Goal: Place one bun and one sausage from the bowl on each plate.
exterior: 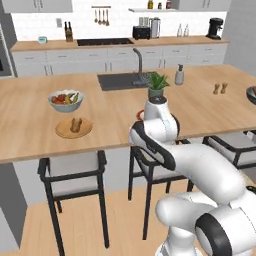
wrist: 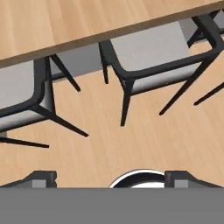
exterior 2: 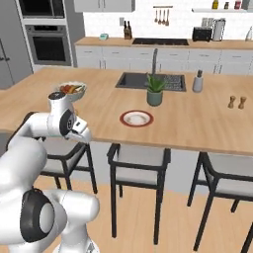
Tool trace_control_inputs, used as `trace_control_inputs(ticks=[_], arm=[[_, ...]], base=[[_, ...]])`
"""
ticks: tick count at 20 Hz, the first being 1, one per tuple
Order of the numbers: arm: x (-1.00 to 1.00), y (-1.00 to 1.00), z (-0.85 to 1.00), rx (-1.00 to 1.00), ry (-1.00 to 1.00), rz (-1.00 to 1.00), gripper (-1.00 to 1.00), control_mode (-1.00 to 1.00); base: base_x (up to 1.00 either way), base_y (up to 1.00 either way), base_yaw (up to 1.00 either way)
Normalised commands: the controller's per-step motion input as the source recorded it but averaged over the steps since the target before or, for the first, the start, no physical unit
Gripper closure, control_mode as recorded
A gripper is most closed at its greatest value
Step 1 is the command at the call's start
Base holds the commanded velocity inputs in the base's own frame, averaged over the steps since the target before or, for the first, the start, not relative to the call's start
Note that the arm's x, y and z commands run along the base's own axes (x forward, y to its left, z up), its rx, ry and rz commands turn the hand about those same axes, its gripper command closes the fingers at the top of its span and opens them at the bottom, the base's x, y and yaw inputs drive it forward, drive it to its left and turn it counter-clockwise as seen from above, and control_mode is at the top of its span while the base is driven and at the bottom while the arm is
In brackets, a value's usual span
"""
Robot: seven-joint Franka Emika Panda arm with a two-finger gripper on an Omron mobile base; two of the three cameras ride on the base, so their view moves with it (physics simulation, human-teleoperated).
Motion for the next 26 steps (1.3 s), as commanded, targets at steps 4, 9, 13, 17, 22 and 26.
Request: trace_control_inputs(ticks=[4,9,13,17,22,26], arm=[[0.00,0.00,0.00,0.00,0.00,0.00,-1.00,1.00],[0.00,0.00,0.00,0.00,0.00,0.00,-1.00,1.00],[0.00,0.00,0.00,0.00,0.00,0.00,-1.00,1.00],[0.00,0.00,0.00,0.00,0.00,0.00,-1.00,1.00],[0.00,0.00,0.00,0.00,0.00,0.00,-1.00,1.00],[0.00,0.00,0.00,0.00,0.00,0.00,-1.00,1.00]], base=[[-0.36,-1.00,-0.14],[-0.02,-1.00,-0.19],[0.00,-1.00,-0.21],[0.00,-1.00,-0.21],[0.22,-1.00,-0.09],[0.61,-1.00,0.00]])
